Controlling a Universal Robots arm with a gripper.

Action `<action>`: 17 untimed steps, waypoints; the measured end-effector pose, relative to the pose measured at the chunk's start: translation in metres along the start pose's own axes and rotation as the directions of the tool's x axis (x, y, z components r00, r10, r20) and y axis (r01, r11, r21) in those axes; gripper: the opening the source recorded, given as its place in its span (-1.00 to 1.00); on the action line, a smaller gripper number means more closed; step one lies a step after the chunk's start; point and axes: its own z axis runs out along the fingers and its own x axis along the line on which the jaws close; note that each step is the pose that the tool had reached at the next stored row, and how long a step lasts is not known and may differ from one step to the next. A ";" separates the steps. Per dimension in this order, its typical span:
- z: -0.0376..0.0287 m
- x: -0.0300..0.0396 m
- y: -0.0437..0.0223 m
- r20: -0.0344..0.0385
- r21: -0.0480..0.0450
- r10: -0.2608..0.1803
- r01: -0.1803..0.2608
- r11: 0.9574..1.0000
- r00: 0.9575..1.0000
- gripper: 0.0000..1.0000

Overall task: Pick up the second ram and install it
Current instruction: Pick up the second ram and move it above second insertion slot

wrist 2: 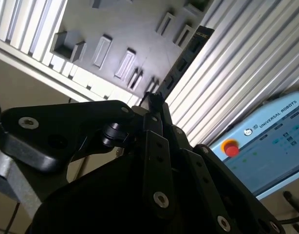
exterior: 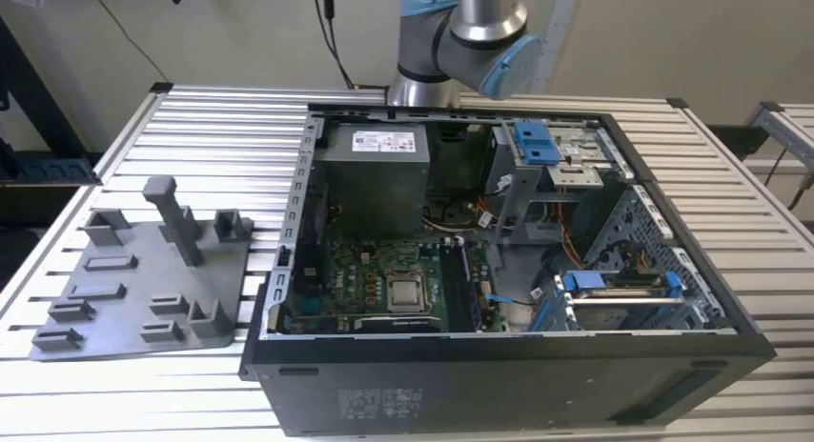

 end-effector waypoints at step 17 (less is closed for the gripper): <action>-0.0022 0.0000 -0.0034 0.000 0.000 0.000 0.000 1.000 1.000 -0.72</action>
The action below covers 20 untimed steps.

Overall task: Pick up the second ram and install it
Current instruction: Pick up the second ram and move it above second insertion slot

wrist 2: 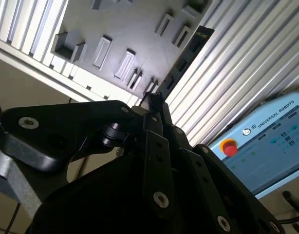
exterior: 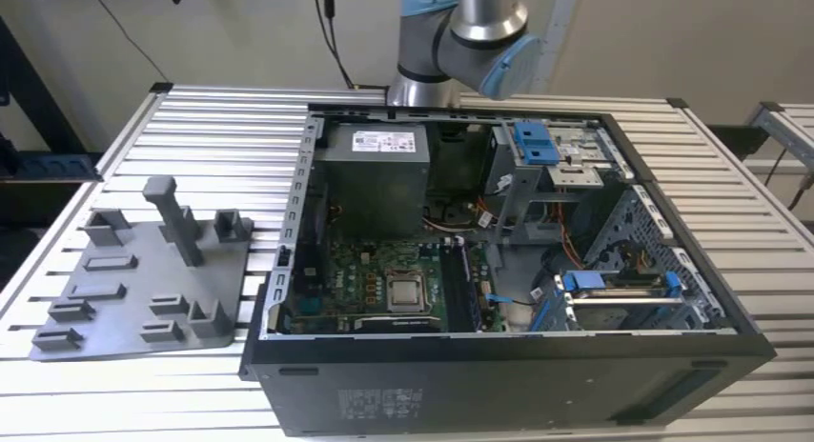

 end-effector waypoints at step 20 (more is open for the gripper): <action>0.0003 0.0006 -0.0282 0.000 0.000 0.000 0.000 1.000 1.000 -0.72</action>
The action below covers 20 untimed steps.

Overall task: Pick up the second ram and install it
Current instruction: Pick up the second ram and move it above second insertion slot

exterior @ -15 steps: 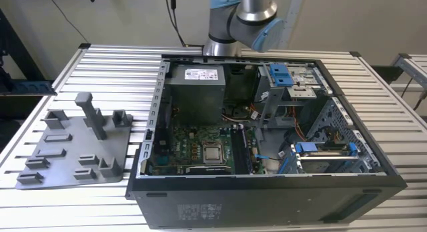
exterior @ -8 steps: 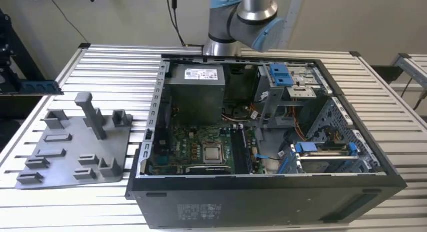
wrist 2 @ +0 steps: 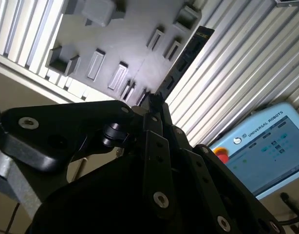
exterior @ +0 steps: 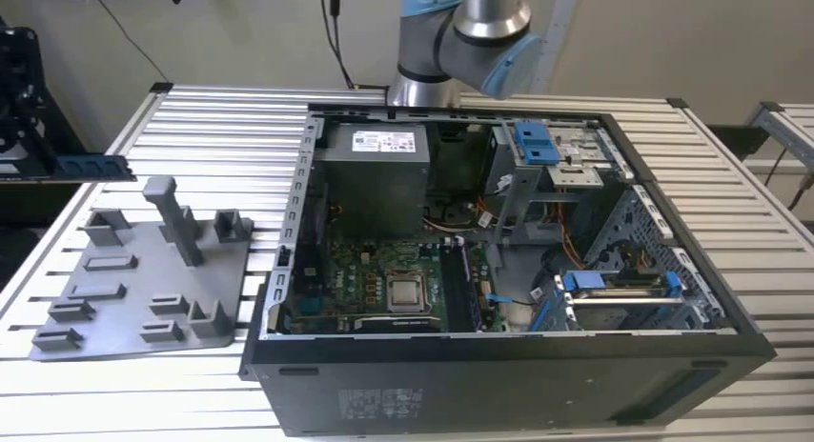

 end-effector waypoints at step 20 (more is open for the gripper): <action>0.0003 0.0007 -0.0317 0.000 0.000 0.001 -0.001 1.000 1.000 -0.72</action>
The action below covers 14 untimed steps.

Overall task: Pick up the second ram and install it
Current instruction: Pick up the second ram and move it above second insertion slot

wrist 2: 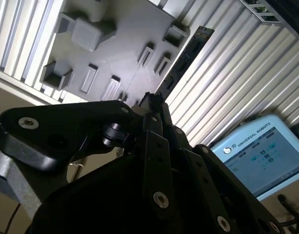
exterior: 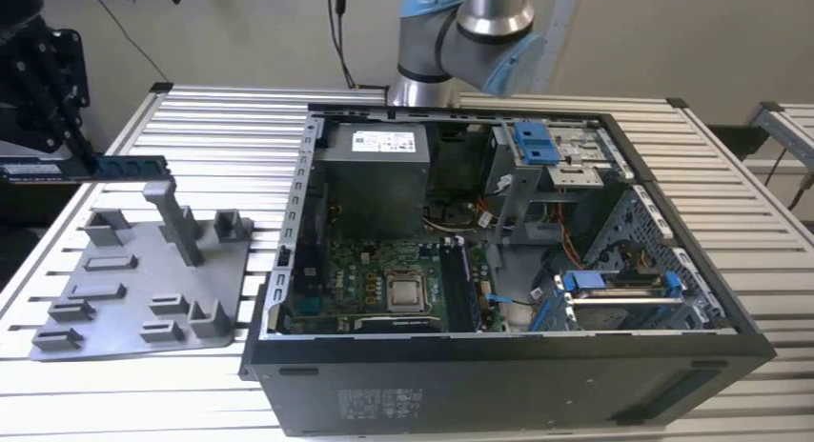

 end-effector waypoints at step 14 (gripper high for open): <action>0.0001 0.0004 -0.0205 0.000 0.000 0.000 0.000 1.000 1.000 -0.72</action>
